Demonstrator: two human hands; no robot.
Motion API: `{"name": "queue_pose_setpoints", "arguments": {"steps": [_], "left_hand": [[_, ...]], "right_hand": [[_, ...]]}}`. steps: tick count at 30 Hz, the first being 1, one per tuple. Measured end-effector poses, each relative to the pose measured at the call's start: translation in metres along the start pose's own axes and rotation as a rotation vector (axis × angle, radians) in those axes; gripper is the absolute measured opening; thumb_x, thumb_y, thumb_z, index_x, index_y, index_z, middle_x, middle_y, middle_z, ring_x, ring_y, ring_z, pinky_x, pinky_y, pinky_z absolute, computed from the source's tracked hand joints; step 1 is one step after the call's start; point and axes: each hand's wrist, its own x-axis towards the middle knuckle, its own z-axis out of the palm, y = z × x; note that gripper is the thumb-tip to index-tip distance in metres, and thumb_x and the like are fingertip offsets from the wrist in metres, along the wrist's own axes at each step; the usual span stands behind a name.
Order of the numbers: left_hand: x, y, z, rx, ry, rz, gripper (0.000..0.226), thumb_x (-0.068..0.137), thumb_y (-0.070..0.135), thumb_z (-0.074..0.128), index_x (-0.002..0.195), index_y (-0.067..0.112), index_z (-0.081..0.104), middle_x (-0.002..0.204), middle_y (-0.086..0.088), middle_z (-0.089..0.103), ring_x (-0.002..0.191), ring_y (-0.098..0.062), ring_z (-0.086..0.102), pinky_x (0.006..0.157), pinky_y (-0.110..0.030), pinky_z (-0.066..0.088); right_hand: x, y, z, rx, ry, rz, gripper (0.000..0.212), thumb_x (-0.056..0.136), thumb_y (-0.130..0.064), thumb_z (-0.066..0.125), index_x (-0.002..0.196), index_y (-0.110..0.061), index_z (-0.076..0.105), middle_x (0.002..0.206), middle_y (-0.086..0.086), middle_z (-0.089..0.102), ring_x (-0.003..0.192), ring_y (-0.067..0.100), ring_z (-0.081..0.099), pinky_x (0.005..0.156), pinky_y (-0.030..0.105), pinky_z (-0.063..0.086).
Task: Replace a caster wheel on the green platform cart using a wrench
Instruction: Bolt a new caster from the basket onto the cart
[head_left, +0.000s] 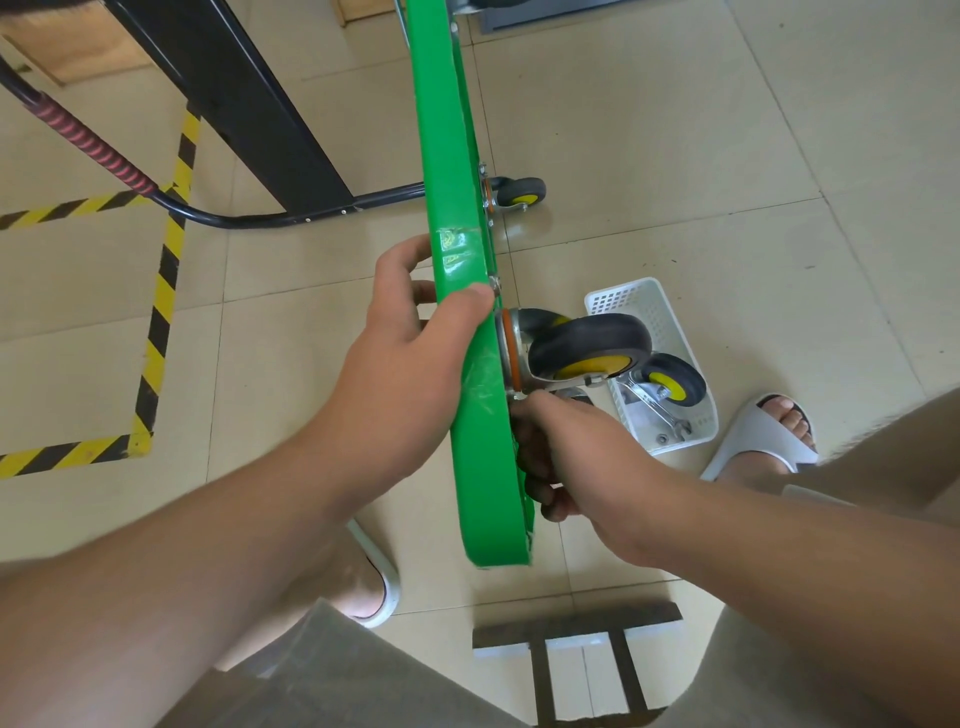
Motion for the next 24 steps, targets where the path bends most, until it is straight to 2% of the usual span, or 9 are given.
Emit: {"name": "queue_pose_setpoints", "arguments": {"steps": [4,7,9,11,14,17,20,24], "left_hand": [[0.0000,0.0005,0.0006,0.005,0.003,0.003,0.032,0.103,0.042,0.052,0.132,0.051,0.040,0.121,0.008,0.062,0.089,-0.014,0.074,0.074,-0.035,0.062],[-0.0001,0.0010,0.0004,0.004,0.009,-0.007,0.037,0.093,0.049,0.054,0.128,0.053,0.042,0.119,0.009,0.064,0.089,-0.014,0.074,0.075,-0.037,0.061],[-0.0004,0.0007,0.0002,-0.001,0.008,-0.001,0.032,0.100,0.045,0.054,0.129,0.052,0.042,0.118,0.009,0.064,0.088,-0.014,0.074,0.071,-0.032,0.059],[-0.0002,0.0000,-0.0007,-0.006,0.001,0.004,0.031,0.104,0.039,0.052,0.131,0.049,0.041,0.119,0.008,0.063,0.087,-0.014,0.074,0.067,-0.026,0.058],[-0.0001,0.0000,-0.0007,-0.007,-0.008,0.004,0.031,0.105,0.038,0.051,0.132,0.049,0.041,0.120,0.007,0.063,0.088,-0.015,0.074,0.066,-0.025,0.058],[0.0000,0.0001,0.0000,-0.013,-0.005,0.002,0.030,0.105,0.037,0.052,0.128,0.051,0.041,0.120,0.007,0.063,0.088,-0.015,0.074,0.067,-0.025,0.058],[0.0002,0.0001,-0.0001,-0.012,0.002,0.005,0.029,0.102,0.041,0.054,0.126,0.053,0.042,0.119,0.008,0.063,0.088,-0.013,0.074,0.066,-0.025,0.058],[-0.0001,0.0004,-0.0001,-0.003,-0.008,0.008,0.036,0.088,0.051,0.053,0.121,0.057,0.043,0.119,0.008,0.064,0.090,-0.014,0.074,0.072,-0.033,0.059]], "right_hand": [[0.0026,0.0026,0.0013,0.027,0.006,-0.028,0.032,0.098,-0.037,0.053,0.069,-0.023,0.049,0.056,-0.002,0.040,0.049,0.017,0.040,0.058,0.034,0.034],[0.0034,0.0019,0.0004,0.075,-0.019,0.000,0.039,0.097,-0.041,0.056,0.064,-0.024,0.044,0.053,-0.001,0.037,0.045,0.017,0.036,0.055,0.030,0.032],[0.0033,0.0011,-0.0016,0.057,-0.016,0.016,0.040,0.096,-0.042,0.056,0.064,-0.023,0.043,0.053,0.000,0.037,0.046,0.018,0.036,0.056,0.031,0.033],[0.0032,0.0010,-0.0024,0.046,-0.016,0.028,0.033,0.094,-0.040,0.055,0.070,-0.019,0.050,0.056,0.001,0.040,0.049,0.019,0.039,0.058,0.033,0.035],[0.0042,0.0038,-0.0018,0.044,-0.012,0.008,0.023,0.095,-0.036,0.053,0.083,-0.016,0.055,0.060,0.001,0.044,0.053,0.020,0.043,0.059,0.035,0.037],[0.0062,0.0040,0.0000,0.035,-0.005,-0.021,0.027,0.096,-0.034,0.051,0.075,-0.019,0.049,0.060,0.001,0.040,0.051,0.019,0.040,0.061,0.035,0.035],[0.0062,0.0013,0.0009,0.041,-0.004,-0.031,0.037,0.098,-0.036,0.051,0.064,-0.022,0.044,0.058,0.001,0.035,0.046,0.017,0.033,0.055,0.030,0.030],[0.0052,0.0018,0.0000,0.027,0.002,-0.006,0.044,0.096,-0.044,0.054,0.059,-0.022,0.042,0.054,0.001,0.036,0.043,0.018,0.035,0.053,0.029,0.029]]}}
